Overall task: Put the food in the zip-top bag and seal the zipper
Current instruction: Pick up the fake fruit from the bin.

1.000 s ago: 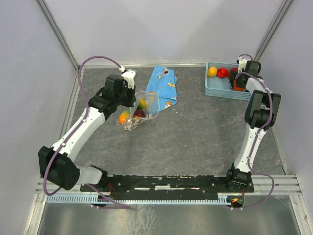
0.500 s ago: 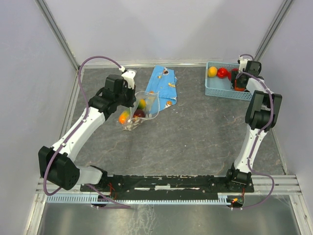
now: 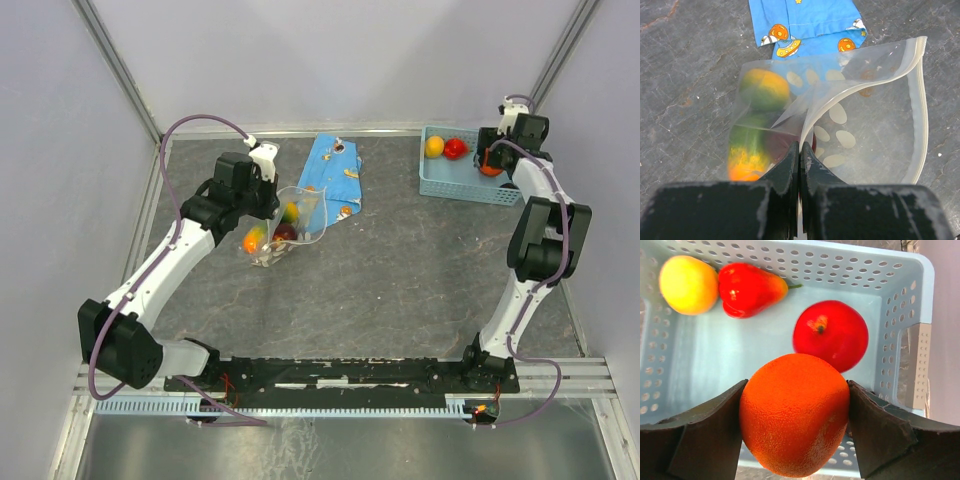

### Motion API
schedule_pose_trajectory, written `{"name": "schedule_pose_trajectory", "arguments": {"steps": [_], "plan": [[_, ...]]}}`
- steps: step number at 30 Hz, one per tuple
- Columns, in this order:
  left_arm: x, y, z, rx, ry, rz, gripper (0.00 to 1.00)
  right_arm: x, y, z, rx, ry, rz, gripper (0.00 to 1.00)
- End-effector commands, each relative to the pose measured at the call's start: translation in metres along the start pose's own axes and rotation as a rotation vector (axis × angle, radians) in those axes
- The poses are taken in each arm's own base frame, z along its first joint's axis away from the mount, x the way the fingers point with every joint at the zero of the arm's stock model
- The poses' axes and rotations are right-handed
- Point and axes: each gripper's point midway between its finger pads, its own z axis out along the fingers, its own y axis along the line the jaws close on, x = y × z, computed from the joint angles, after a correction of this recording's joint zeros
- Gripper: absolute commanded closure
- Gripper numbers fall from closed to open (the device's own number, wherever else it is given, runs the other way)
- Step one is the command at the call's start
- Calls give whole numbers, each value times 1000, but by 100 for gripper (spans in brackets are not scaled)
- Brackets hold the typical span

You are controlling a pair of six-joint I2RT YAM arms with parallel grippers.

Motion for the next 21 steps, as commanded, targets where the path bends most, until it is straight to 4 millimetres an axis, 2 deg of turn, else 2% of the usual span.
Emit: {"name": "schedule_pose_trajectory", "arguments": {"steps": [1, 6, 13, 21], "plan": [[-31, -9, -17, 32, -97, -52, 97, -52, 22, -39, -48, -155, 43, 56], [-32, -10, -17, 37, -99, -54, 97, -63, 57, -69, -106, -203, 68, 56], [-33, -11, -18, 41, -107, -55, 97, -51, 117, -108, -207, -232, 89, 56], [-35, -13, -20, 53, -114, -59, 97, -45, 184, -164, -350, -259, 54, 56]]}}
